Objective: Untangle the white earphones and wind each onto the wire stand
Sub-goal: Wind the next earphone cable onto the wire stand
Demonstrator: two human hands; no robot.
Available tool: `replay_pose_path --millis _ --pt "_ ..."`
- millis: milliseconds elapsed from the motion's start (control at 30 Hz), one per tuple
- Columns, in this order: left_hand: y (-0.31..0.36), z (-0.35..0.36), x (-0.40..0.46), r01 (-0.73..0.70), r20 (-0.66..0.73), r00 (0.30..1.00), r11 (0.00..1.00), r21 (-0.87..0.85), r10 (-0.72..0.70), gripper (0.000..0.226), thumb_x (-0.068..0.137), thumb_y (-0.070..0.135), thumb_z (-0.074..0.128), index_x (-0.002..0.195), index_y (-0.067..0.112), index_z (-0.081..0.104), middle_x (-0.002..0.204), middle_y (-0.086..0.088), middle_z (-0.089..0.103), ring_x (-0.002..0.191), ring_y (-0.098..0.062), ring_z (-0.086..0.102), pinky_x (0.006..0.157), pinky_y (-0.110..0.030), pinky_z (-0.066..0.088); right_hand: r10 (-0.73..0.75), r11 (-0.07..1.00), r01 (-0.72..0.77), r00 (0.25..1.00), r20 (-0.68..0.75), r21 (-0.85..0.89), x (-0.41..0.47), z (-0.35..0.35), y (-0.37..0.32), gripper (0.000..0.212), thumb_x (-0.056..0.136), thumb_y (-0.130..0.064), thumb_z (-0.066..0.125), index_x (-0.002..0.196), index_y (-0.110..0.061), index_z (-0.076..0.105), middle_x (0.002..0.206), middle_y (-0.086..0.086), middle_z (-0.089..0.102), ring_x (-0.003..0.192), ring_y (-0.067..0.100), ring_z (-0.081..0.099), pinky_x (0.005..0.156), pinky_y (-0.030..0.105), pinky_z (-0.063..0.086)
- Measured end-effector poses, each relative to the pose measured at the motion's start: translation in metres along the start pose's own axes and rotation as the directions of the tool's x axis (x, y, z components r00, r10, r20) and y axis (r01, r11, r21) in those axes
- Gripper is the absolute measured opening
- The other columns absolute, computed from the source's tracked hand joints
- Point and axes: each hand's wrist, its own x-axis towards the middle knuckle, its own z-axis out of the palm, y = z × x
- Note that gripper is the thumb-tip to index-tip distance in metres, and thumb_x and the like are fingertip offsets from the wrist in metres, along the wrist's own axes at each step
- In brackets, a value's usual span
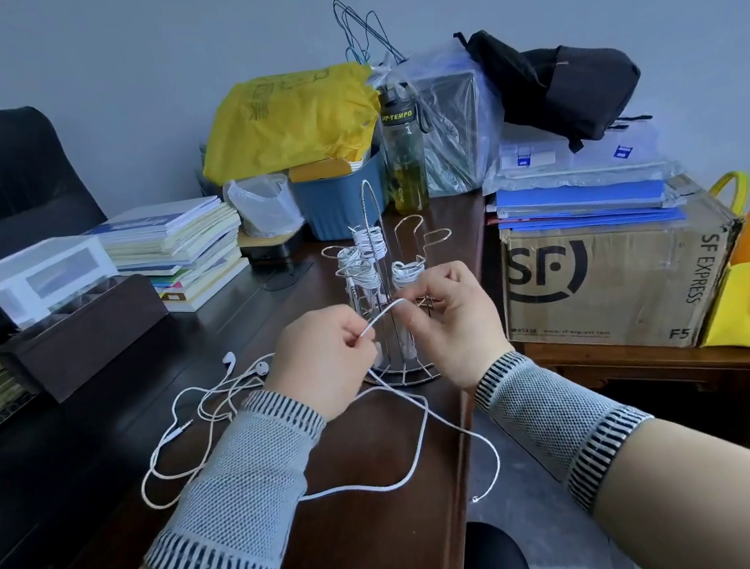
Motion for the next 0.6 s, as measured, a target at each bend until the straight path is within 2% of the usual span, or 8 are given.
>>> replay_pose_path --millis 67,133,200,267,333,400,467,600 --pt "-0.007 -0.001 0.002 0.024 -0.002 1.0 0.999 -0.026 -0.024 0.016 0.091 0.02 0.061 0.078 0.029 0.064 0.079 0.011 0.069 0.075 -0.01 0.064 0.067 -0.027 0.048 0.064 0.997 -0.063 0.998 -0.016 0.053 0.001 -0.003 -0.001 0.013 0.085 -0.019 0.071 0.078 -0.025 0.063 0.092 -0.007 0.053 0.085 -0.003 0.053 0.079 0.013 0.042" --pt "-0.008 0.001 0.003 0.049 -0.012 0.999 0.976 -0.21 -0.053 0.012 0.095 0.02 0.058 0.085 0.022 0.065 0.08 0.01 0.071 0.065 0.0 0.064 0.063 -0.024 0.049 0.13 0.986 -0.124 0.99 -0.05 0.11 0.005 -0.005 -0.002 0.015 0.086 -0.019 0.07 0.075 -0.024 0.062 0.095 0.001 0.058 0.081 -0.007 0.052 0.079 0.009 0.041" --pt "-0.004 0.003 0.004 0.062 0.004 0.998 0.916 -0.396 -0.066 0.012 0.097 0.02 0.056 0.089 0.018 0.066 0.077 0.007 0.072 0.063 0.0 0.066 0.069 -0.025 0.054 0.234 0.959 -0.217 0.97 -0.072 0.184 0.009 -0.002 0.001 0.017 0.084 -0.023 0.072 0.07 -0.027 0.062 0.092 0.002 0.062 0.077 0.002 0.056 0.082 0.024 0.049" --pt "0.005 0.004 0.005 0.028 0.01 1.0 0.872 -0.489 -0.027 0.016 0.096 0.022 0.059 0.083 0.019 0.067 0.067 0.007 0.069 0.058 -0.006 0.064 0.065 -0.027 0.054 0.35 0.895 -0.321 0.936 -0.042 0.309 0.01 0.001 0.004 0.017 0.079 -0.028 0.073 0.064 -0.027 0.064 0.079 -0.001 0.064 0.069 0.011 0.056 0.078 0.037 0.052" --pt "0.015 0.004 0.007 -0.038 -0.01 0.999 0.865 -0.5 0.038 0.023 0.095 0.024 0.061 0.072 0.021 0.066 0.056 0.009 0.063 0.05 -0.007 0.056 0.056 -0.022 0.047 0.432 0.796 -0.393 0.902 0.022 0.46 0.009 0.003 0.003 0.018 0.078 -0.024 0.072 0.06 -0.025 0.066 0.068 -0.002 0.062 0.068 0.014 0.054 0.07 0.039 0.049" --pt "0.022 0.005 0.011 -0.085 -0.055 0.996 0.871 -0.484 0.066 0.027 0.094 0.026 0.061 0.068 0.019 0.067 0.054 0.003 0.062 0.046 -0.008 0.051 0.053 -0.02 0.043 0.478 0.713 -0.43 0.876 0.065 0.554 0.01 0.004 0.001 0.022 0.079 -0.019 0.07 0.057 -0.024 0.066 0.066 0.002 0.058 0.069 0.018 0.05 0.068 0.035 0.044" --pt "0.028 0.005 0.019 -0.071 -0.113 0.993 0.874 -0.481 0.019 0.029 0.093 0.028 0.06 0.07 0.014 0.07 0.063 -0.006 0.067 0.046 -0.012 0.051 0.052 -0.024 0.043 0.521 0.646 -0.461 0.849 0.091 0.608 0.012 0.005 -0.002 0.029 0.084 -0.013 0.067 0.056 -0.02 0.063 0.064 0.002 0.057 0.066 0.016 0.05 0.067 0.031 0.042" --pt "0.033 0.003 0.034 0.076 -0.194 0.97 0.946 -0.316 -0.143 0.038 0.097 0.032 0.051 0.076 0.011 0.074 0.063 0.0 0.069 0.047 -0.008 0.052 0.051 -0.022 0.04 0.592 0.6 -0.541 0.796 0.128 0.589 0.018 0.003 -0.006 0.029 0.087 -0.018 0.065 0.059 -0.017 0.06 0.061 0.001 0.057 0.062 0.016 0.048 0.061 0.029 0.04"
